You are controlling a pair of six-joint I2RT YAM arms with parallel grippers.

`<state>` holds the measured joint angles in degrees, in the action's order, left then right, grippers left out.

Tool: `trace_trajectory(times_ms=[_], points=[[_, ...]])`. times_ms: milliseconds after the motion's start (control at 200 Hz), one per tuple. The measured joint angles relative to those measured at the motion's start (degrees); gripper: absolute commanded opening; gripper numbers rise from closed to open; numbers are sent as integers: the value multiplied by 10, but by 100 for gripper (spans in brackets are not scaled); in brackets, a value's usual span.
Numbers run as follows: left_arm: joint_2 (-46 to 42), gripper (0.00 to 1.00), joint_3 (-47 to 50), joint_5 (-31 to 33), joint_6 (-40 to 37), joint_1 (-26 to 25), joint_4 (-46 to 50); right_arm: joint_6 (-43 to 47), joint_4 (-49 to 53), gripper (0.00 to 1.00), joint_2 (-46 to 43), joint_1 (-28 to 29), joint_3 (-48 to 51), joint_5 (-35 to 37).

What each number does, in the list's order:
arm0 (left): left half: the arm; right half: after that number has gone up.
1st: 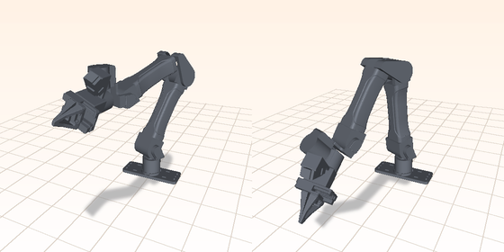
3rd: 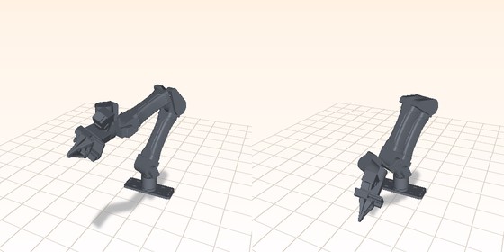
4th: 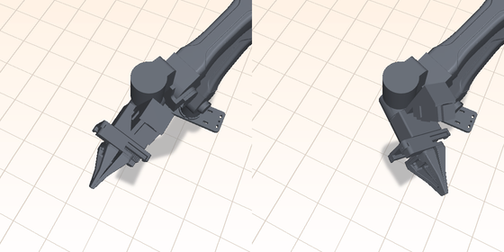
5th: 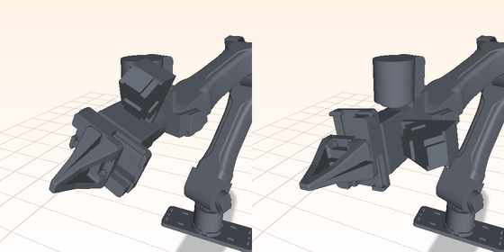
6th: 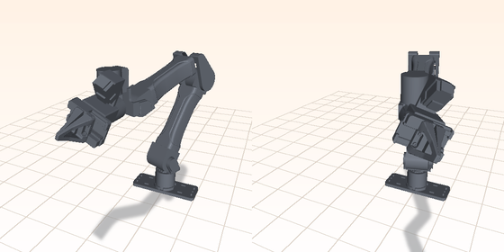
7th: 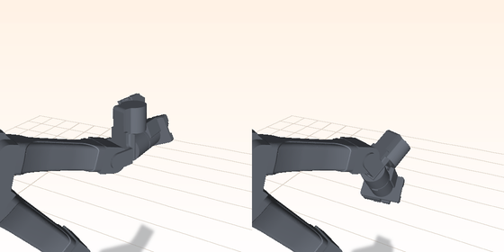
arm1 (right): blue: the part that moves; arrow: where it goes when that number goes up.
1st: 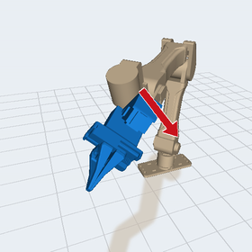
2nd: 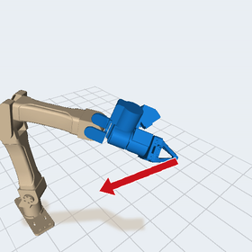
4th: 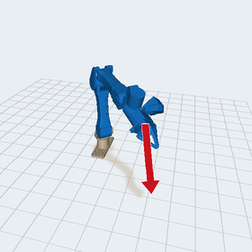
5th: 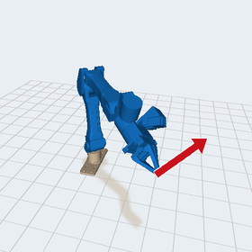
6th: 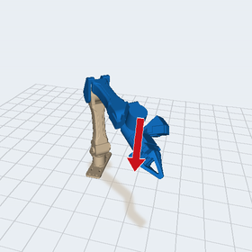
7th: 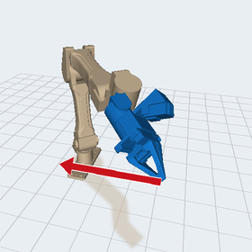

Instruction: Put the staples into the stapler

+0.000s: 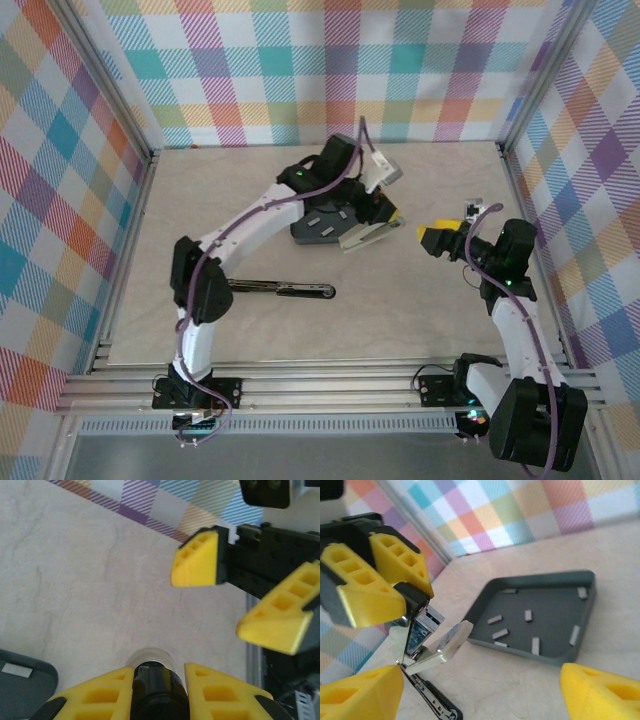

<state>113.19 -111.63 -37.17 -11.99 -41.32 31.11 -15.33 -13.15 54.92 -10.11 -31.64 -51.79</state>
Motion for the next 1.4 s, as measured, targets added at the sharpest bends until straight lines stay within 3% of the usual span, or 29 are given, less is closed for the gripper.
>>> trace_trajectory(times_ms=[115, 255, 420, 595, 765, 955, 1195, 1325, 1365, 1405], points=[[-42, 0, 52, -52, -3, 25, -44, 36, -16, 83, 20, 19, -14, -47], [-73, 0, 87, -103, -11, 44, -78, 132, 23, 83, 50, 100, -65, -82], [-83, 0, 106, -150, -14, 45, -103, 193, 39, 83, 86, 152, -105, -89], [-84, 0, 110, -190, -18, 45, -108, 214, 42, 82, 119, 166, -119, -75], [-87, 0, 111, -214, -26, 45, -112, 248, 40, 60, 131, 169, -134, -84], [-90, 0, 113, -224, -27, 47, -118, 298, 51, 50, 133, 181, -136, -120], [-94, 0, 125, -229, -26, 47, -118, 317, 60, 47, 145, 187, -147, -139], [-94, 0, 131, -234, -28, 47, -118, 320, 66, 23, 147, 188, -148, -141], [-95, 8, 132, -233, -29, 47, -118, 319, 68, 15, 147, 188, -148, -139], [-95, 23, 133, -232, -31, 47, -118, 319, 71, 13, 147, 188, -148, -136]])
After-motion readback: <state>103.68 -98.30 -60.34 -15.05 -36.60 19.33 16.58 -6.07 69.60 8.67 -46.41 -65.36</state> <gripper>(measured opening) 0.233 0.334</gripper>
